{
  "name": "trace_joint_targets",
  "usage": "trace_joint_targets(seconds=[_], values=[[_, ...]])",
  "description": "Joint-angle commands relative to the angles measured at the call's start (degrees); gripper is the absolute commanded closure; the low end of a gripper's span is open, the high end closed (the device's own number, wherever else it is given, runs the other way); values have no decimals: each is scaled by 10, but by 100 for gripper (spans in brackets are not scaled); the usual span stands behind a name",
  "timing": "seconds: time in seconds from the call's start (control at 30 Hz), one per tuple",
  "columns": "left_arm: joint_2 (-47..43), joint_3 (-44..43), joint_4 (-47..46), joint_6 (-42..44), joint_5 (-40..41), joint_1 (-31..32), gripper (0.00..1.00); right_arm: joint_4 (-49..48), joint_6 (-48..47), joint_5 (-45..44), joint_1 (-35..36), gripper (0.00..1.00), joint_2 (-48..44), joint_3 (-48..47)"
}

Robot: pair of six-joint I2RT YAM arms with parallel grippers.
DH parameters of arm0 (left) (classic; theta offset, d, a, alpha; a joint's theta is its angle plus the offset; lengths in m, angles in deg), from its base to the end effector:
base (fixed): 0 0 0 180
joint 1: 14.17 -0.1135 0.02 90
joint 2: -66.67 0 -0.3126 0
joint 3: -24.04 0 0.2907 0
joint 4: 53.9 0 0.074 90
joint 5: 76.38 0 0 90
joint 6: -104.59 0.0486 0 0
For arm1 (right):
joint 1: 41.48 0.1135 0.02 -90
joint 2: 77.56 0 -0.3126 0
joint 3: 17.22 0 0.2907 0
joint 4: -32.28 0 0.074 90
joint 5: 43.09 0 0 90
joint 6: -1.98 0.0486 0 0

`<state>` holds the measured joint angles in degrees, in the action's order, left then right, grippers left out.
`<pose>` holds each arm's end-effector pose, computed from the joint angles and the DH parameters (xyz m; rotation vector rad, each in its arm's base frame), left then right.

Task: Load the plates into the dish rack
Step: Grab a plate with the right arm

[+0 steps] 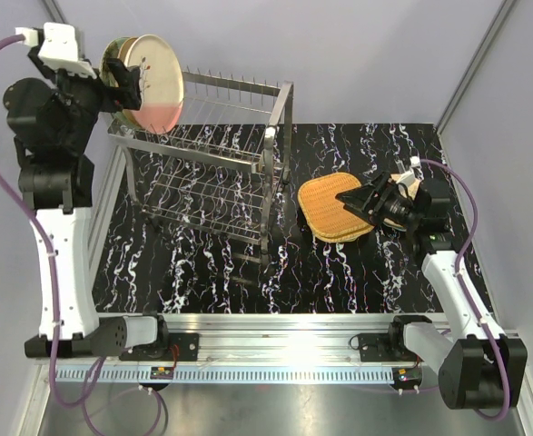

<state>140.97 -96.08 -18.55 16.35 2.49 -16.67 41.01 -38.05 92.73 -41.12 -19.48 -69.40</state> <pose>0.2578 0.0019 0.6450 0.1529 1.3835 -0.0729 0.2480 0.0364 0.3217 0.2295 1.9459 1.3243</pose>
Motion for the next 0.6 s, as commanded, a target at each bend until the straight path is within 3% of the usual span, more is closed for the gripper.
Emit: trace_joint_targets(seconds=[0.0, 0.1, 0.27, 0.33, 0.57], values=[[-56, -20, 4, -63, -2, -3, 1, 63, -47, -79, -1, 25, -22, -24], [-92, 21, -14, -131, -55, -4, 1, 125, -52, -130, 0, 26, -27, -35], [-175, 186, -100, -265, -200, -1, 1, 225, -61, -249, 0, 27, -18, -38], [-206, 263, -133, -278, -221, 5, 1, 229, -80, -278, 0, 27, -20, -31], [-316, 415, -118, -273, -224, 37, 1, 245, -117, -390, 0, 31, -32, -3]])
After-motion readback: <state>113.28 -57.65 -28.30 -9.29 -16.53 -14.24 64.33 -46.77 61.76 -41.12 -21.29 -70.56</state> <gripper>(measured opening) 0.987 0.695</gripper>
